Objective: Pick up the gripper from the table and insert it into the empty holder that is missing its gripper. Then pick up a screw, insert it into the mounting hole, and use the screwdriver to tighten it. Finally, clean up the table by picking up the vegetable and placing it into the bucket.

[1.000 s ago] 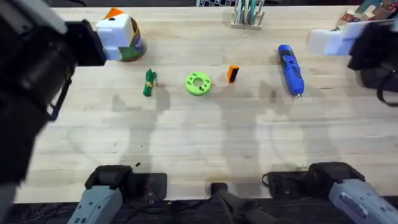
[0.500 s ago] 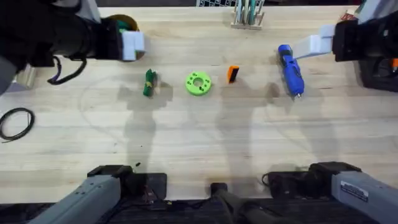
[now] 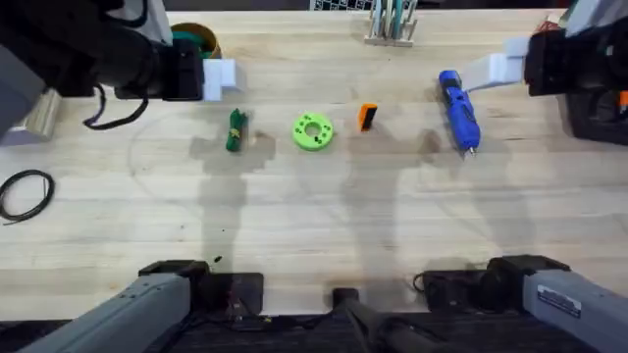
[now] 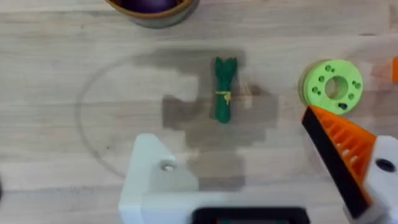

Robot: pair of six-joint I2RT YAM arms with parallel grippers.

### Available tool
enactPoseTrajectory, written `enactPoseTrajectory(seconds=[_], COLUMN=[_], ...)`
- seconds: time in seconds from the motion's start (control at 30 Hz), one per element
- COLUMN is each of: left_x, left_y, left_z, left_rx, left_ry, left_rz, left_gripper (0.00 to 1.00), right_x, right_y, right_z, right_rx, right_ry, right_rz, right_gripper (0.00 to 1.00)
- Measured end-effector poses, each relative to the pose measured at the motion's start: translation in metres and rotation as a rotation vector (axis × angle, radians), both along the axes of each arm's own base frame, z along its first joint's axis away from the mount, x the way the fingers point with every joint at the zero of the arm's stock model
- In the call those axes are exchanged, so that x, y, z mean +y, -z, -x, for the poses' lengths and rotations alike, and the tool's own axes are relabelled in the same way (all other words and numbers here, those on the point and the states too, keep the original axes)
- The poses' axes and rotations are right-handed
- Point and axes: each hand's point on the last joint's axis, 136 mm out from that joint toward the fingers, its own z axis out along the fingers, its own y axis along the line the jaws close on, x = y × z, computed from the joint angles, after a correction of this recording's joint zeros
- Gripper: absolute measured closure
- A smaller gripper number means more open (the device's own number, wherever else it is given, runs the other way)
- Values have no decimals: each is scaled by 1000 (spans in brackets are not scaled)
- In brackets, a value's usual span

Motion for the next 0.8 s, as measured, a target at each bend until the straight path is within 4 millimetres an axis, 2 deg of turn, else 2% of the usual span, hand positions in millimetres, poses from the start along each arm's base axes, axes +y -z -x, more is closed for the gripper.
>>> enactPoseTrajectory(seconds=[0.17,0.27,0.53,0.8], left_x=[-1,-2,3,5], left_y=[-9,-6,29,62], left_z=[-1,-5,-9,-22], left_rx=[70,117,257,325], left_ry=[9,11,-1,-5], left_rz=[4,4,-23,-34], left_gripper=[15,15,14,13], right_x=[0,0,0,0], right_y=[0,0,0,0], right_z=[0,0,0,0], right_rx=[0,0,0,0], right_ry=[0,0,0,0], right_rz=[0,0,0,0], right_gripper=[10,9,10,10])
